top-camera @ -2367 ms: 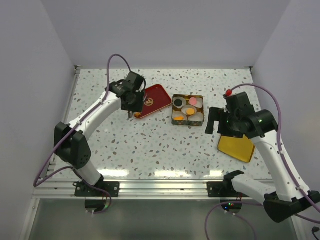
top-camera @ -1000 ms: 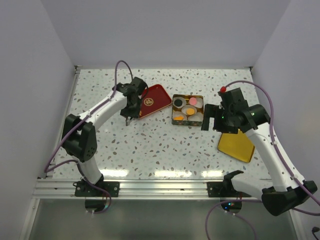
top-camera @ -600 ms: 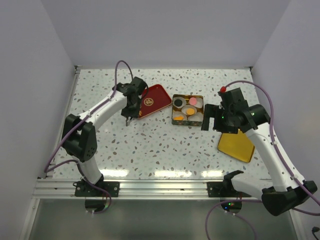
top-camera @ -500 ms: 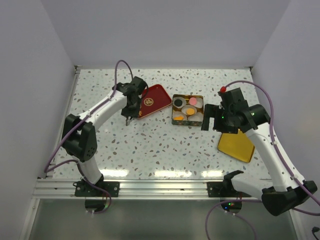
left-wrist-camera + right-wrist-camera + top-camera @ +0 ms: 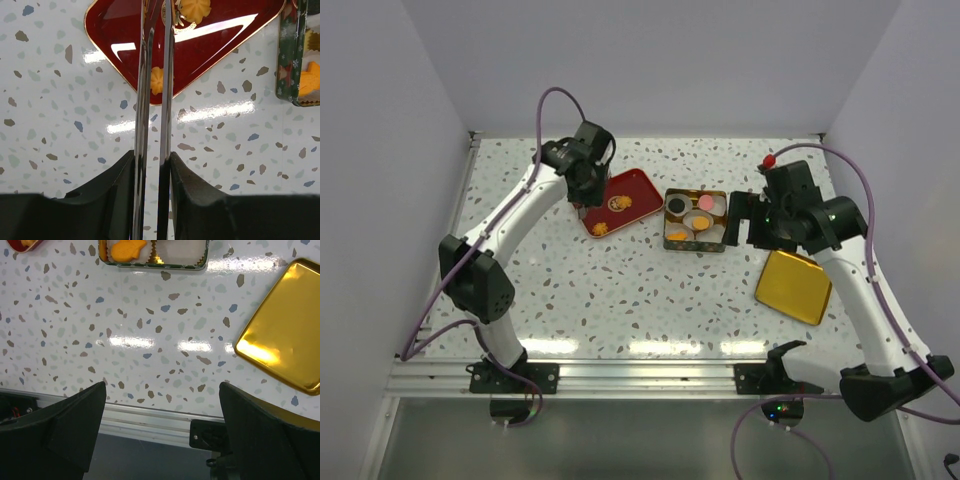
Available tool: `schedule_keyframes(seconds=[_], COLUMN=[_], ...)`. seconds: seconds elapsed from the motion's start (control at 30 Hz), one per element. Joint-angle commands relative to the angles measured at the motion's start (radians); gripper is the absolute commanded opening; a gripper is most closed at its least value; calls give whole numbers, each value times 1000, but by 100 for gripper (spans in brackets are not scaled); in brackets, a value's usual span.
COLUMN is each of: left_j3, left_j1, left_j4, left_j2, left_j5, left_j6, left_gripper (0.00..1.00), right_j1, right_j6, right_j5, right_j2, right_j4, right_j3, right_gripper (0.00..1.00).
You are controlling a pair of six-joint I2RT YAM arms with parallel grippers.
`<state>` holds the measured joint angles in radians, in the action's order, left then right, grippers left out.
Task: Pack the cookies
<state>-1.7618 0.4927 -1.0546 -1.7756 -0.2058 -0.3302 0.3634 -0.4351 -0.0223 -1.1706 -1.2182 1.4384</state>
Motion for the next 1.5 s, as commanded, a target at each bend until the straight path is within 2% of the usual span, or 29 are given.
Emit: schedule_keyframes(seconds=[0.0,0.07,0.13,0.2,0.77,1.2,1.47], left_j3=[-31,-1,28,48,-5,-99,-120], left_j1=[-3,-3,6,26,110,115,113], left_j4=[-28,-4,28,51,33,-39,-38], left_j2=[-2,7,21,18,-149,-220,-257], left_j5=[19,45,78,82,0,-93,-70], left_j6=[13,16,31,39,60,66,85], left_gripper=[36,37,45,48,48,49,49], right_j1=[-4,-6,-4,-6,-6,-6,-4], right_j6=[19,19,19,15,6,-10,-14], right_j5=[-21,-18,-16,-13,-36,-39,-42], right_j2=[-1,3,6,12,51,48,40], right_j4=[-18,-18,-17,-15,-29,-10,-6], right_j3=[48,42,33,21,-26,-42,-41], right_gripper=[99,99,99,99,99,99,99])
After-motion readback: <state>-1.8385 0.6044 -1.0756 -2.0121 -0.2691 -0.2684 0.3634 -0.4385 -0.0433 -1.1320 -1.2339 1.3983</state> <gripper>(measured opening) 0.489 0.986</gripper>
